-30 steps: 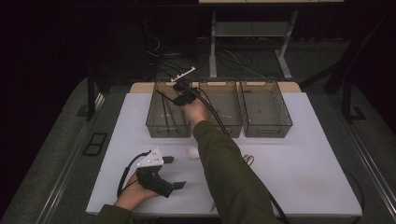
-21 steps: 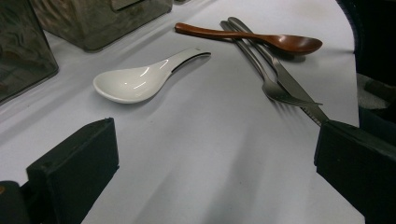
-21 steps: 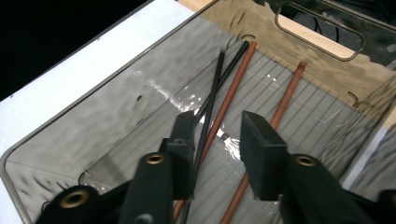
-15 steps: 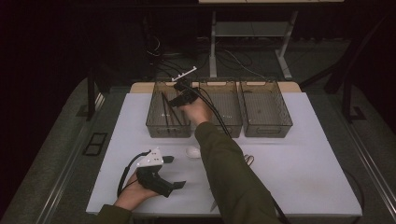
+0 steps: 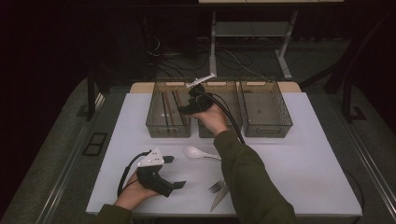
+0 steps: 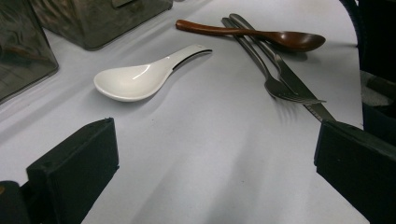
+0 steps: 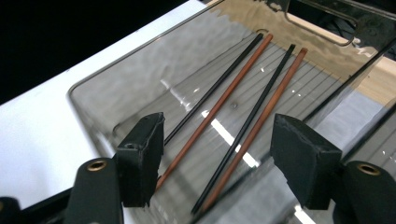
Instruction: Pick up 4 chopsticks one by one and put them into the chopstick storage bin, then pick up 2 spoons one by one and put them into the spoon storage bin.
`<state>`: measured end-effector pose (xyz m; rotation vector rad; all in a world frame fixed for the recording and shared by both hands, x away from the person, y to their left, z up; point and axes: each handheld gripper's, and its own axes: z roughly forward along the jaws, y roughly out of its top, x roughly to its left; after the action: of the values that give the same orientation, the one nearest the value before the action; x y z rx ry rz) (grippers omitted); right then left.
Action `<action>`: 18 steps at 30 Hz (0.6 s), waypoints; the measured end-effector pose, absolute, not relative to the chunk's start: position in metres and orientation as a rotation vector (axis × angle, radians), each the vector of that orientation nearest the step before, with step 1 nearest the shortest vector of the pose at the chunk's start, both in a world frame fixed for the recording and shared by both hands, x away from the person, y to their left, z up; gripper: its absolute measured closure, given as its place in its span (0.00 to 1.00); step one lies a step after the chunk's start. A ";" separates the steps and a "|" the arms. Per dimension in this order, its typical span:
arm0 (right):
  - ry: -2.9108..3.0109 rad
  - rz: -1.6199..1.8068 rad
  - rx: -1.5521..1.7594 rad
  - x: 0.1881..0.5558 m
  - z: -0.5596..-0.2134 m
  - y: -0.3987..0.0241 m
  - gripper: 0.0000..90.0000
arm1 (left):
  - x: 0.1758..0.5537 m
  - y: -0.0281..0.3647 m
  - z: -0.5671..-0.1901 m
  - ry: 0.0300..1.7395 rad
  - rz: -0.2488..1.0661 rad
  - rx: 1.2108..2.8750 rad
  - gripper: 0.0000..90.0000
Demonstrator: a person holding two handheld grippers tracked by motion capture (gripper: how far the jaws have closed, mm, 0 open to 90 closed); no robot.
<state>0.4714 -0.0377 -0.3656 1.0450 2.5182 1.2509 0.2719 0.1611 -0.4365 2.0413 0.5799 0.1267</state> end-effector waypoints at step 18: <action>2.502 1.321 0.936 0.423 -0.364 -0.102 0.36 | 0.272 0.161 -0.438 0.595 0.133 2.043 0.00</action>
<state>0.4231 -0.1017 -0.3641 0.9364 2.5024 1.3206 0.2718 0.1610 -0.4379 2.0431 0.5947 0.1327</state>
